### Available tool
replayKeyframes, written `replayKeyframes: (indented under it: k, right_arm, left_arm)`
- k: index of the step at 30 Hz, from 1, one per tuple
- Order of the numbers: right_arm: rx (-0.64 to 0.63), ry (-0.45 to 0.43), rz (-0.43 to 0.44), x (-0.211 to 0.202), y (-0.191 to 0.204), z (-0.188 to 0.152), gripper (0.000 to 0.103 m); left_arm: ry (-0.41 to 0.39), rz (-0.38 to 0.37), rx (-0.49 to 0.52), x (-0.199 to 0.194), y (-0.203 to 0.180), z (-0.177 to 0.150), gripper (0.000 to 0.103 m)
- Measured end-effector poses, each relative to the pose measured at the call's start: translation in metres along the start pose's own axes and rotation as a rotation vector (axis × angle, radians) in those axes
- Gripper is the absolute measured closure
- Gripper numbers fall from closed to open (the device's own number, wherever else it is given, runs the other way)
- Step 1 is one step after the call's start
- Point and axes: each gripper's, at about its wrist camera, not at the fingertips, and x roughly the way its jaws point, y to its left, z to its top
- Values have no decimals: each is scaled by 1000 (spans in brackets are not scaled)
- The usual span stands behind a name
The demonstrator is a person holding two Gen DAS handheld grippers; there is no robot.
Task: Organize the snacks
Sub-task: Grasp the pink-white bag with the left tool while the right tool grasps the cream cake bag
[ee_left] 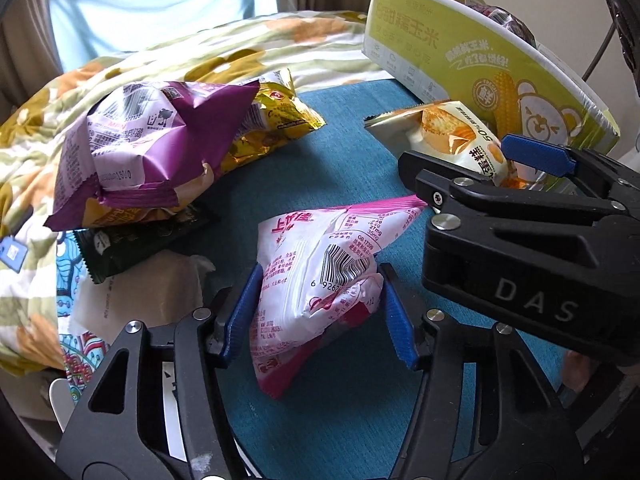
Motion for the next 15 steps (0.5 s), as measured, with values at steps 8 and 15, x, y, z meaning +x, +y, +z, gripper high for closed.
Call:
replayKeyframes:
  k: [8,15]
  right_arm:
    - [-3,-39,-105,12,1,6,16]
    - [-37,-25,-171,30,6,8,16]
  left_arm:
    - [27,-13,-90,-7,18,-7,51]
    - [40,-1,-106,-6,21,-6,51]
